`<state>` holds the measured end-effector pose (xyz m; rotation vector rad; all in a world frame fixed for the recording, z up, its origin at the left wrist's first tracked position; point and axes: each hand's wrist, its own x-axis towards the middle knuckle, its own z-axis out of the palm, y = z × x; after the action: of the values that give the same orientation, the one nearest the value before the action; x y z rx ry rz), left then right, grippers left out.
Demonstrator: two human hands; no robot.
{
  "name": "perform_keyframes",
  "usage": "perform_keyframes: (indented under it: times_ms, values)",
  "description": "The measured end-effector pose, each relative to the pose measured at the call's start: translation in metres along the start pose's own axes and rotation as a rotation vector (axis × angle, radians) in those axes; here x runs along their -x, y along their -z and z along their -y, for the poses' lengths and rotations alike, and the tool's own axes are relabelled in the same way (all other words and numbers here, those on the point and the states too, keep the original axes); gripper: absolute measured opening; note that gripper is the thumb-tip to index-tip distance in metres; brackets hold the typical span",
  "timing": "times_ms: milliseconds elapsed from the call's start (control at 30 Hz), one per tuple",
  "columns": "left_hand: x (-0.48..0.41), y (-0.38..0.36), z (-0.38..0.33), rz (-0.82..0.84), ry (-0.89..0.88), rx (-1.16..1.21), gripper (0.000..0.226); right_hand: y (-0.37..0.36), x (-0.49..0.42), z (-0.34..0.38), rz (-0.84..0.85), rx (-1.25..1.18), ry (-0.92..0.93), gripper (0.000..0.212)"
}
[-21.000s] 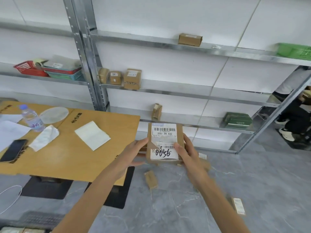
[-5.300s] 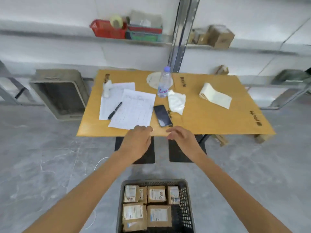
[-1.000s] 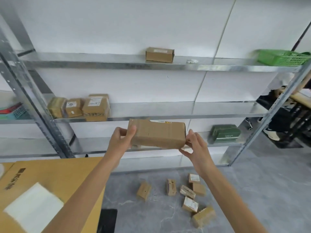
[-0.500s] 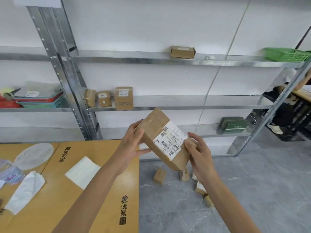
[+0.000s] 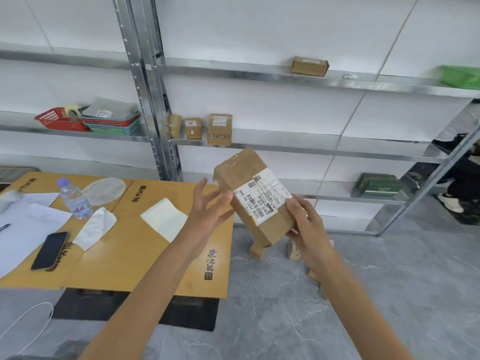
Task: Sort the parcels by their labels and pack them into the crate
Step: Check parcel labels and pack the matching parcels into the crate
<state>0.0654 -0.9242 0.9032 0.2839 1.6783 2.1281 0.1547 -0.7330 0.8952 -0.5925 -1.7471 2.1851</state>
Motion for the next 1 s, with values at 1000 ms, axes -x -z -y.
perform_keyframes:
  times_ms: [1000]
  values:
    - [0.242,0.290,-0.026,-0.203,0.083,-0.220,0.043,-0.255,0.216,-0.108,0.131,-0.045,-0.158,0.043]
